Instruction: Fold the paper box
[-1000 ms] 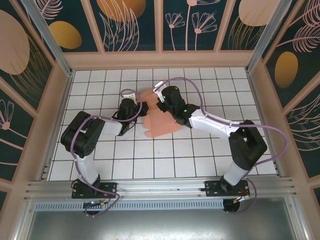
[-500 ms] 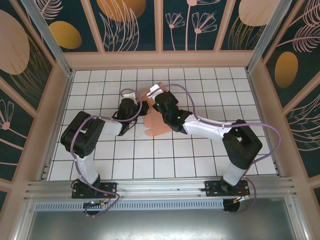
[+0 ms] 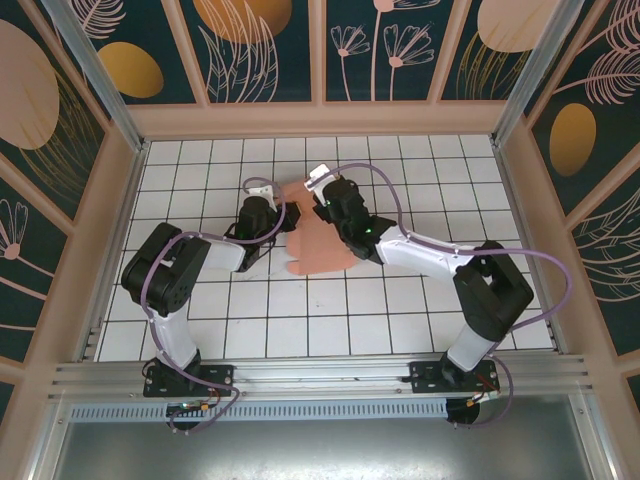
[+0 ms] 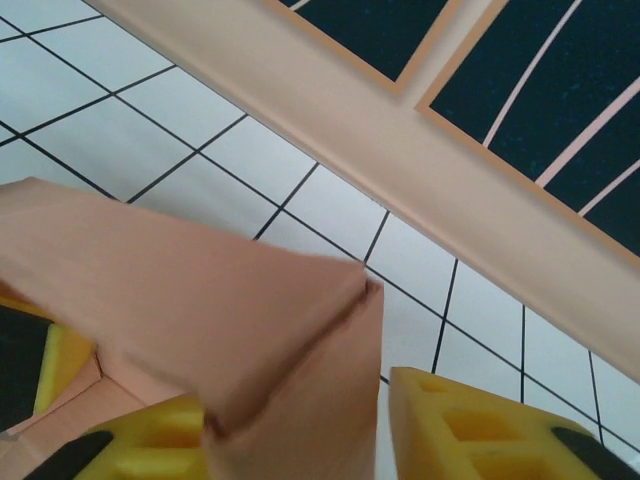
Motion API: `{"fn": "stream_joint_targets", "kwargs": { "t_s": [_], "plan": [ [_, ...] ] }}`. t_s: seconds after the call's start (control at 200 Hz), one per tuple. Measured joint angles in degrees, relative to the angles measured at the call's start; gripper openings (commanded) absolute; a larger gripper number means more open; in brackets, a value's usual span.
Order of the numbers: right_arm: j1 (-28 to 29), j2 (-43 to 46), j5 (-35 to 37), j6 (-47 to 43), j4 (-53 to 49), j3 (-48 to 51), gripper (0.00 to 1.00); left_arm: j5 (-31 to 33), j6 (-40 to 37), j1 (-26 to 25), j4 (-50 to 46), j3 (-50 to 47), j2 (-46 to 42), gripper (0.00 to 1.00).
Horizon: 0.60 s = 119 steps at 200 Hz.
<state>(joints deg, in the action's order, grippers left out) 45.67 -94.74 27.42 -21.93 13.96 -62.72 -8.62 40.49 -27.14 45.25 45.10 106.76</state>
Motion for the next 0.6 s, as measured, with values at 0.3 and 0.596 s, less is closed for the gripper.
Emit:
{"fn": "stream_joint_targets", "kwargs": {
  "t_s": [0.3, 0.596],
  "plan": [
    [-1.0, 0.9, -2.0, 0.4, -2.1, 1.4, 0.36, -1.4, 0.0, -0.4, 1.2, 0.0, 0.0, 0.00],
    [1.6, -0.1, 5.4, -1.4, -0.8, 1.3, 0.10, -1.4, 0.0, -0.3, 1.1, 0.0, 0.0, 0.00]
  ]
}}
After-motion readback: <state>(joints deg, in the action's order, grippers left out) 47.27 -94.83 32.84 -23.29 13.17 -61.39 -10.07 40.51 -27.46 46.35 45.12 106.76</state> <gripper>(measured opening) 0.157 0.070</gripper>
